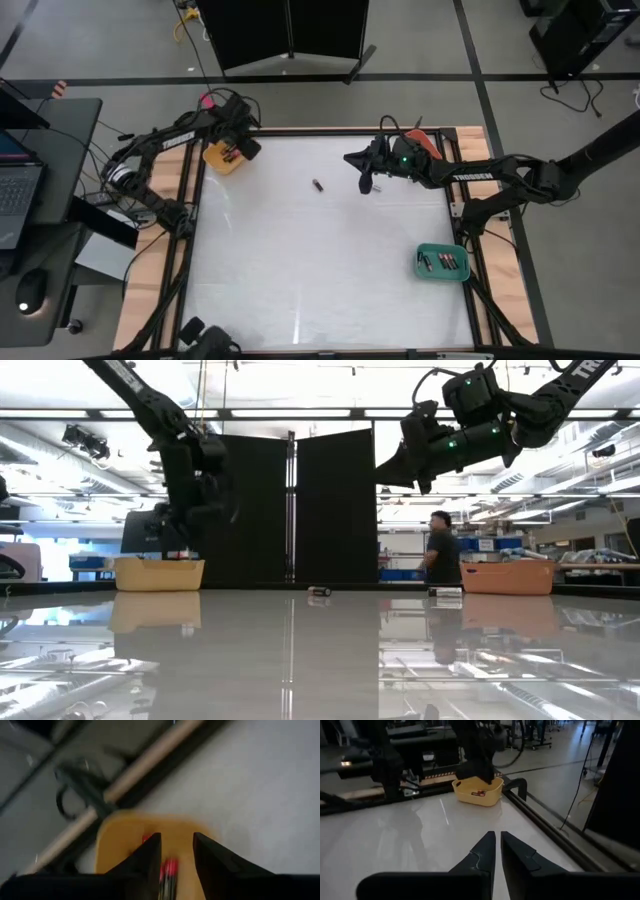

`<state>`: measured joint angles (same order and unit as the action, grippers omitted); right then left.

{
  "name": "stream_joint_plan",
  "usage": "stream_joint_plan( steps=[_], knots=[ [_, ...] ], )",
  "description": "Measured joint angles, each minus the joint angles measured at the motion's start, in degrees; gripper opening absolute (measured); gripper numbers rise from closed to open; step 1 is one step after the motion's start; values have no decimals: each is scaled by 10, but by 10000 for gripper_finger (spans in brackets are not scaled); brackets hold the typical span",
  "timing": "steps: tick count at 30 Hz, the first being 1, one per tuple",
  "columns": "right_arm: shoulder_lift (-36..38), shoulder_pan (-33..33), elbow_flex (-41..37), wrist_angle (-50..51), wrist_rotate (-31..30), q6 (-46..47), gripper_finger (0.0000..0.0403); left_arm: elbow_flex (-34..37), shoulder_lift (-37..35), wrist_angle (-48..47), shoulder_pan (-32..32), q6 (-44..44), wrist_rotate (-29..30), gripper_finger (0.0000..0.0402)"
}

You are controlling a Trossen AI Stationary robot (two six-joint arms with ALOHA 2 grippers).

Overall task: Sort batteries
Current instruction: Put the brown battery into the green bin

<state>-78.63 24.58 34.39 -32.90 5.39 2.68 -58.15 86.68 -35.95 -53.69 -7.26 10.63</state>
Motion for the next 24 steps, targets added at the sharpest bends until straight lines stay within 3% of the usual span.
stream_joint_plan(
  steps=[3, 10, 16, 20, 24],
  knots=[
    [0, 0, 0, 0, 0, 21, 40, 36, -39, 71, 21, 4, -16, 106],
    [0, -2, 0, 16, 20, 22, 28, 136, -89, 265, 99, 2, -134, 78],
    [0, -22, 0, 134, -22, 23, 12, 242, -90, 527, 180, 6, -202, 67],
    [0, -33, 0, 233, -31, 43, 41, 313, -90, 700, 216, 18, -204, 66],
    [2, -37, 0, 333, -25, 53, 80, 354, -90, 772, 230, 45, -209, 66]
  ],
)
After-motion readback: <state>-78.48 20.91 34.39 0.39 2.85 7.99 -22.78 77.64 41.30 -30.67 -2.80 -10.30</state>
